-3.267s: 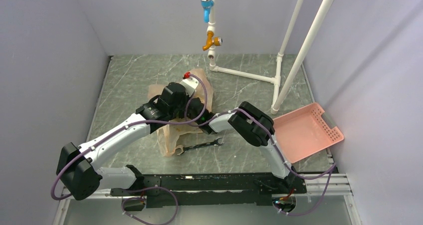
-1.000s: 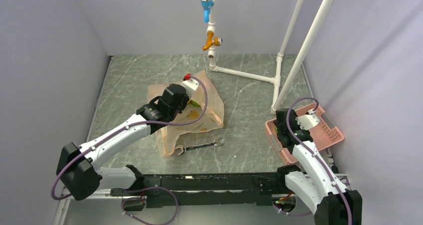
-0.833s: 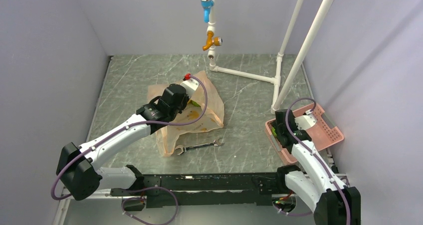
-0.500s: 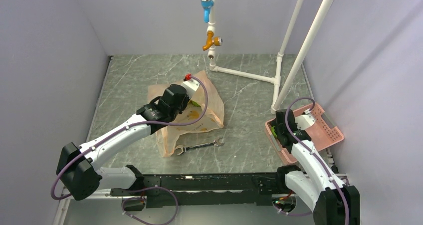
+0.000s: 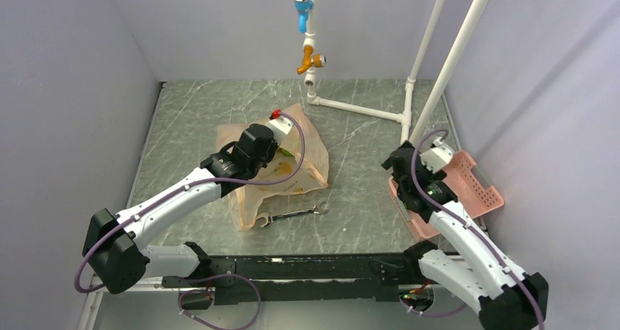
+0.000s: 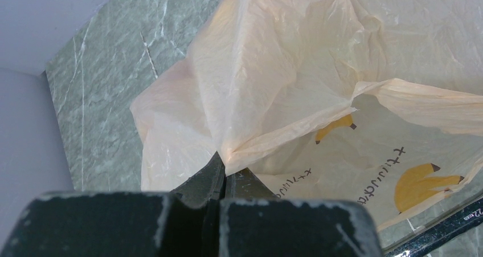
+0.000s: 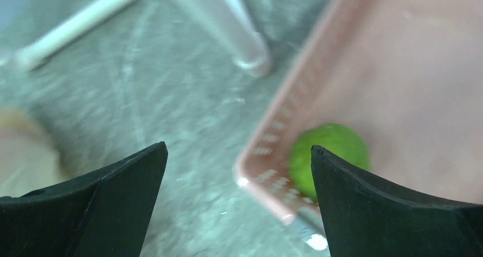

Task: Take the fake fruits out of the plastic bag
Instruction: Place the fake fruit in the bin, then take out the fake fruit from the plastic bag.

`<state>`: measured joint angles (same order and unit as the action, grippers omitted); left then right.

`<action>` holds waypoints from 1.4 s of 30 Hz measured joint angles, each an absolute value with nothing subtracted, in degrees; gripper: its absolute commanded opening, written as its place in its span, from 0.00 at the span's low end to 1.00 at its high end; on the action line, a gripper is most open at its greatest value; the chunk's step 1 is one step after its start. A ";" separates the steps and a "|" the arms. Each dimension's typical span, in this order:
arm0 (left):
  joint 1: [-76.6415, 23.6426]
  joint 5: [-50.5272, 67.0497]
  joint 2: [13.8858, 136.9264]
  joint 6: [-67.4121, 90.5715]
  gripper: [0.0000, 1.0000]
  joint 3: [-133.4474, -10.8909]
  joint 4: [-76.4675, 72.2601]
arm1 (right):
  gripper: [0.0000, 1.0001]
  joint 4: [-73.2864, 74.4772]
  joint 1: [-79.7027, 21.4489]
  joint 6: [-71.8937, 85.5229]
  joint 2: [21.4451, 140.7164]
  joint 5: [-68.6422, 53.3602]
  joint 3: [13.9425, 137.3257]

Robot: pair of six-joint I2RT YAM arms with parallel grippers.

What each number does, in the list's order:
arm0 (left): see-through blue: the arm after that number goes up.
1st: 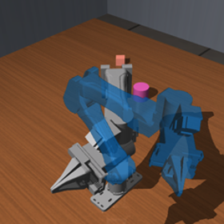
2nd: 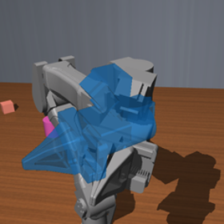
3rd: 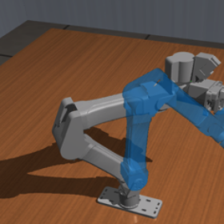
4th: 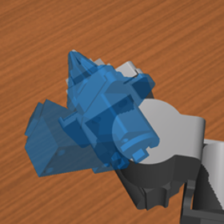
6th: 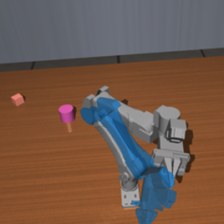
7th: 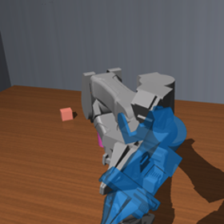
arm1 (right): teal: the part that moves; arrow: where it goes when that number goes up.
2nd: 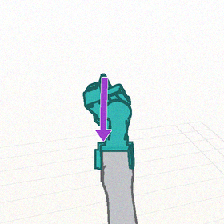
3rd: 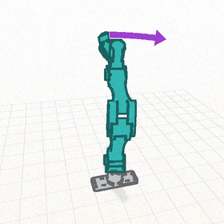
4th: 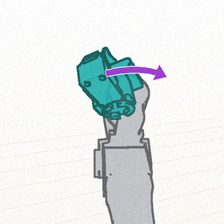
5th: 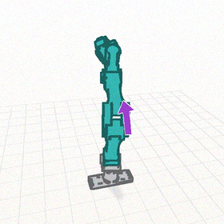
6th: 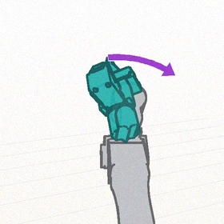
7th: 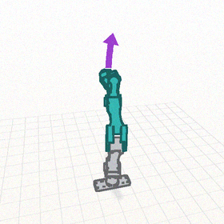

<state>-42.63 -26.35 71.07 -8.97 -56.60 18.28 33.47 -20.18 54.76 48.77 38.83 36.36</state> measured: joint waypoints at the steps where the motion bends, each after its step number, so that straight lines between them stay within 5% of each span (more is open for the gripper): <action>1: -42.63 -26.37 71.07 -8.97 0.00 -56.60 18.28 | 0.99 33.56 -23.88 54.22 48.69 40.86 38.06; 7: -42.63 -26.39 71.07 -8.97 0.00 -56.60 18.24 | 0.88 24.34 -41.17 43.27 47.92 43.11 42.35; 13: -42.74 -26.39 70.96 -8.97 0.00 -56.60 18.15 | 0.78 0.99 -51.83 29.17 47.99 24.25 32.77; 18: -42.76 -26.33 69.76 -8.95 0.00 -56.60 17.72 | 0.74 -12.62 -59.35 22.61 59.75 11.55 30.55; 25: -42.96 -26.17 68.73 -8.95 0.00 -56.58 16.97 | 0.72 -20.10 -60.84 19.53 81.25 3.33 38.79; 32: -43.51 -25.32 68.03 -8.86 0.00 -56.23 16.73 | 0.73 -24.32 -60.60 19.75 95.74 10.83 50.11; 42: -44.62 -25.21 64.84 -8.95 0.00 -55.18 15.03 | 0.76 -31.88 -60.40 20.88 99.37 10.81 50.41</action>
<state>-44.62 -25.21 64.84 -8.95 -55.18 15.03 -31.88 -60.40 20.88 99.37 10.81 50.41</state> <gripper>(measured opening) 0.010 0.741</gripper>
